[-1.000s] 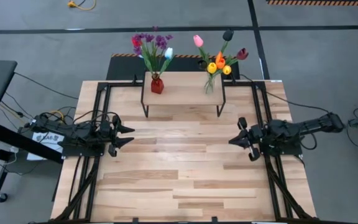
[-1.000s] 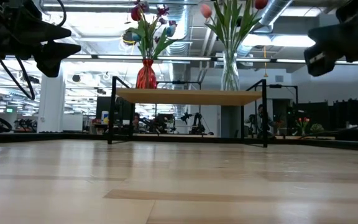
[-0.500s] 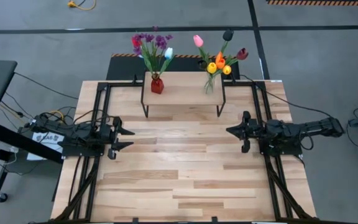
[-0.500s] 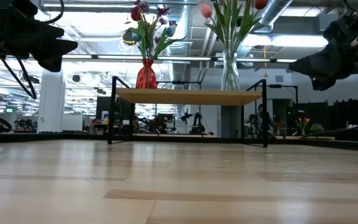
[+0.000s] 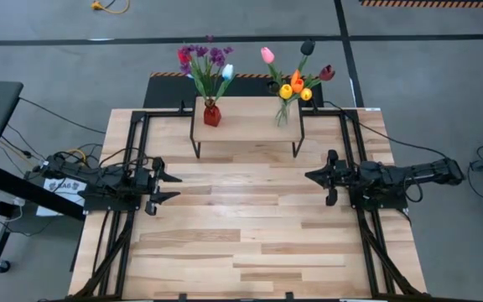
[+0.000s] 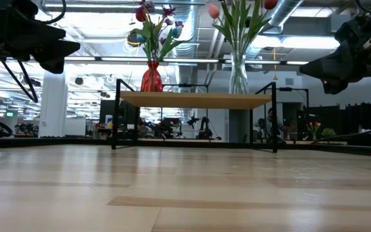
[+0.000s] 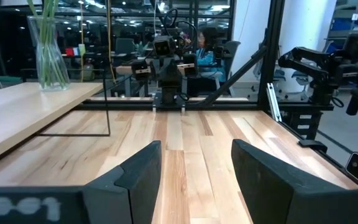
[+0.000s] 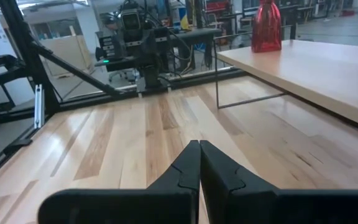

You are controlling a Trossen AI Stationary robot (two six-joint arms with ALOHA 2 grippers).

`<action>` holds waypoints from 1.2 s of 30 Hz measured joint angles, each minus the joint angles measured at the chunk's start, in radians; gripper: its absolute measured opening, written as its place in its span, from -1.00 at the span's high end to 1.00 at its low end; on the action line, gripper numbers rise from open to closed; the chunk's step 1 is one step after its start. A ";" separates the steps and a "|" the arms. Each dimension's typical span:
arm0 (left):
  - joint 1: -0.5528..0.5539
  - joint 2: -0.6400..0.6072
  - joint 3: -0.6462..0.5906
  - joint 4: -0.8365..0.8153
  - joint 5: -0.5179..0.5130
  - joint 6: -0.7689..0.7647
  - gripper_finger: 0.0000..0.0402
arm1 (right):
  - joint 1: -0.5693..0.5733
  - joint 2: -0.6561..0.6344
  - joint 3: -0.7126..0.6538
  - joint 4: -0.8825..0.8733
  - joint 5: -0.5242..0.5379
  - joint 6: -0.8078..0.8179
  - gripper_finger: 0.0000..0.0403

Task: Pick and place flowers into a vace then onto a shelf
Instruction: Return to Home Position

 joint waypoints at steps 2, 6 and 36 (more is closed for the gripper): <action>0.000 0.000 0.000 0.000 0.000 -0.001 0.08 | 0.000 0.000 0.000 0.000 0.000 0.000 1.00; 0.000 0.000 0.000 0.000 0.000 -0.007 0.08 | 0.000 0.000 0.000 -0.001 -0.001 0.000 1.00; 0.000 0.000 0.000 0.000 -0.001 0.008 0.08 | 0.000 0.000 -0.001 -0.001 -0.002 0.000 1.00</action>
